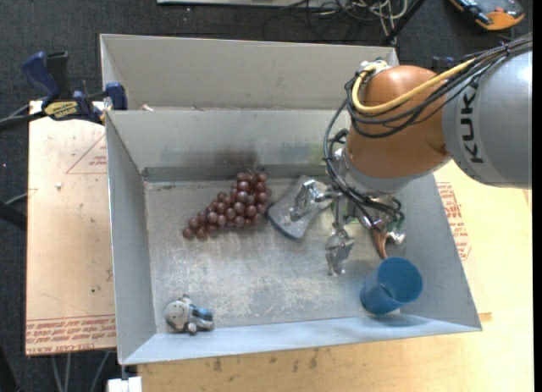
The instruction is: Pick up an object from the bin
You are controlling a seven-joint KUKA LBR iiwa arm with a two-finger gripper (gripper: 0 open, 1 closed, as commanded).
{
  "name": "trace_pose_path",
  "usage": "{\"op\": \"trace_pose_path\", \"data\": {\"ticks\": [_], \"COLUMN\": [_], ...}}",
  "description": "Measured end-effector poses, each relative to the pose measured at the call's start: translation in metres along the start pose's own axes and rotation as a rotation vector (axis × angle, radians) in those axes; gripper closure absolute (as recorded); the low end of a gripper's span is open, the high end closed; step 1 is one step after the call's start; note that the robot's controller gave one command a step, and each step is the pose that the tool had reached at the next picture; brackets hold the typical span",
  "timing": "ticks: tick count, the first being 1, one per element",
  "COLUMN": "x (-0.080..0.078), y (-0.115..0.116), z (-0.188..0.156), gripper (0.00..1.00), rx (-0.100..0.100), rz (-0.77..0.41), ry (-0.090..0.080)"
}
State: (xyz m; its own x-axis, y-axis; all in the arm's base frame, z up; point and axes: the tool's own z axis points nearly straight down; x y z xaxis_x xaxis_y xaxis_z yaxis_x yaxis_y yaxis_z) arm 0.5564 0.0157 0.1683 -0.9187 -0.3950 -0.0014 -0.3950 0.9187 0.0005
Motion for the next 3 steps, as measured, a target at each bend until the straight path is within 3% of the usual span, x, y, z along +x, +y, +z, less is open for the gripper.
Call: {"op": "trace_pose_path", "data": {"ticks": [1,2,3], "x": [-0.015,-0.013,-0.041], "y": [-0.02,-0.028,-0.03], "z": [0.013,0.03,0.014], "gripper": [0.0,0.0,0.0], "rx": [0.003,-0.001,-0.001], "rz": [-0.184,-0.028,0.176], "ry": [-0.007,-0.001,0.001]}}
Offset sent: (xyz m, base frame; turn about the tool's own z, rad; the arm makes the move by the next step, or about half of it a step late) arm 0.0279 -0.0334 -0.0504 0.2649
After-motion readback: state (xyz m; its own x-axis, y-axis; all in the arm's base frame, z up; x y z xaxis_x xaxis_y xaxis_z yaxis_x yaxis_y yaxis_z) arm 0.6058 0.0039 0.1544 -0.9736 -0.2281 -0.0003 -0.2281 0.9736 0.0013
